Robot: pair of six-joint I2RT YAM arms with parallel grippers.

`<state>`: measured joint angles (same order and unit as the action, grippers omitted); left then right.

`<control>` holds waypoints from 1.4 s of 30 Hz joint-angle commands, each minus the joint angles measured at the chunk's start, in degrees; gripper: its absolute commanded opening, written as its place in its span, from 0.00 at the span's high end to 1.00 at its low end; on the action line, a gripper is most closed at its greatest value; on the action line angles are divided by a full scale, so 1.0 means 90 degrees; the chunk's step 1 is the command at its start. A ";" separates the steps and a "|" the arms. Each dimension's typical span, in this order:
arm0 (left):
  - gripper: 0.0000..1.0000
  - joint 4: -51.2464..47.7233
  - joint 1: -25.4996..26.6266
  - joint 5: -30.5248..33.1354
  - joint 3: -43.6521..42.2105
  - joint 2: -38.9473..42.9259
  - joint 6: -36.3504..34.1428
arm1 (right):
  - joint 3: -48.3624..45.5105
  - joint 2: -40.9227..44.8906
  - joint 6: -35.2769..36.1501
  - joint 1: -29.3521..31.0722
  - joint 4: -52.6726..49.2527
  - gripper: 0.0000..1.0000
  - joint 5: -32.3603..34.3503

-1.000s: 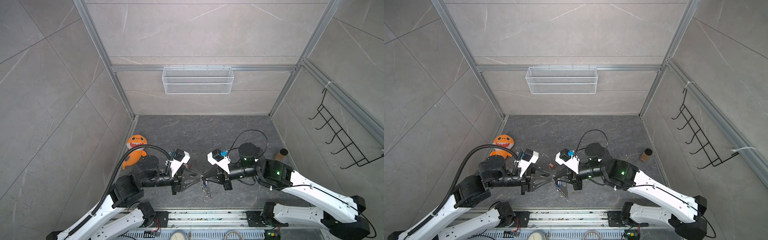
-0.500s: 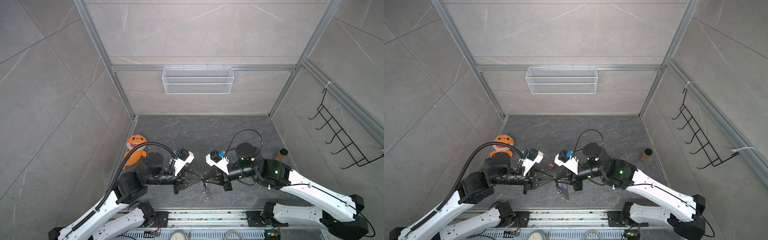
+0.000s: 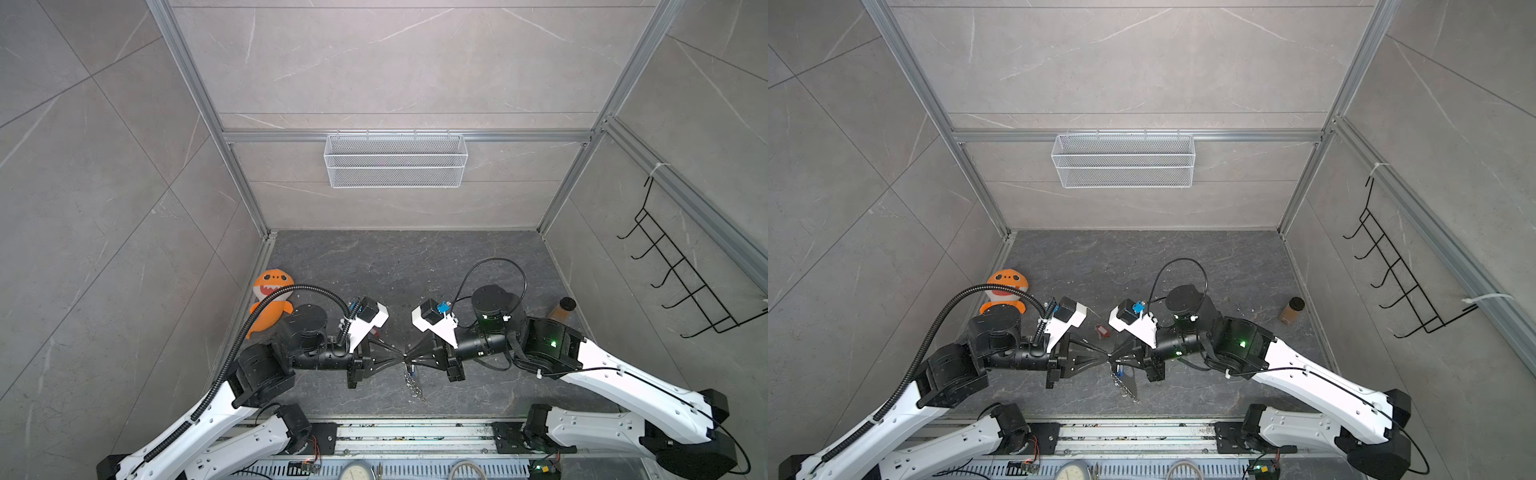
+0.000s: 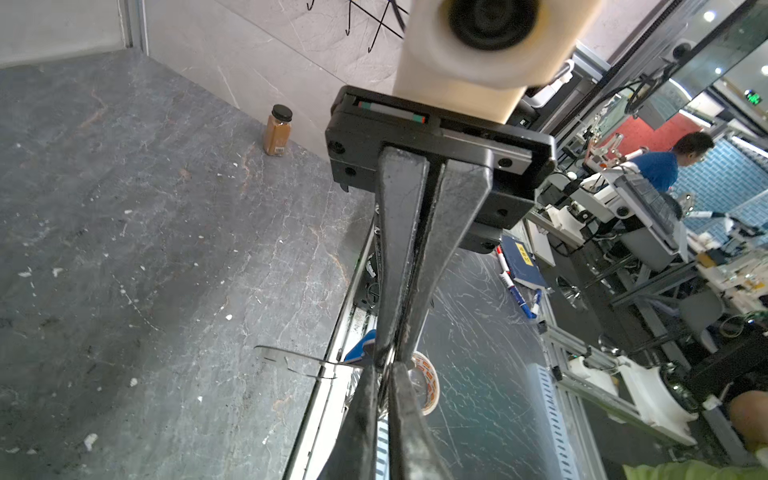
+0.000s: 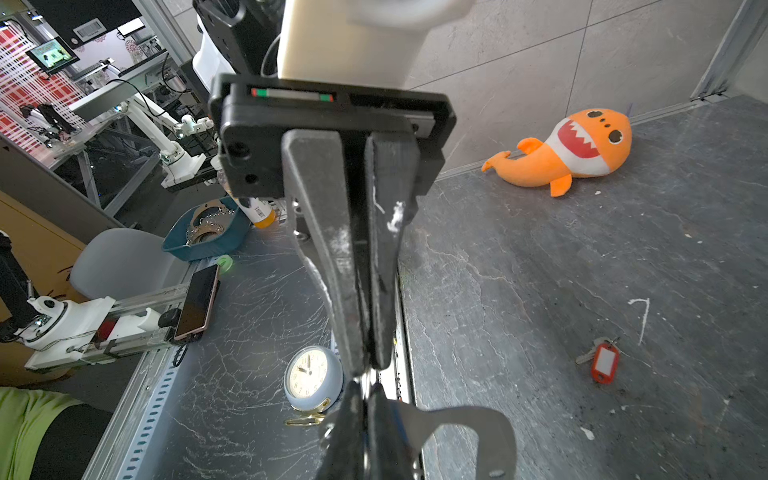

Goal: Remove the keys from the keyring

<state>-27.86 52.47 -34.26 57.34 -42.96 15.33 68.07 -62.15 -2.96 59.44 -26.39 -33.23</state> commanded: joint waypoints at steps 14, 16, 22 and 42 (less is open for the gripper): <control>1.00 0.1296 -0.0012 0.0361 -0.0449 0.0559 0.0006 | 0.0210 0.0093 -0.0160 -0.0003 0.0608 0.77 0.0000; 1.00 0.1453 -0.0009 0.0398 -0.0536 0.0629 0.0025 | 0.0200 0.0163 -0.0133 -0.0011 0.0638 0.66 0.0067; 1.00 0.1517 -0.0009 0.0486 -0.0561 0.0676 0.0027 | 0.0030 0.0434 -0.0055 -0.0011 0.0663 0.53 0.0534; 1.00 0.1824 -0.0009 0.0395 -0.0679 0.0828 0.0102 | -0.1199 0.0870 0.0038 0.0002 0.1225 0.48 0.0798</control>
<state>-15.57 52.47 -30.13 50.89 -35.68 15.55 58.33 -54.63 -3.33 59.33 -17.67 -23.29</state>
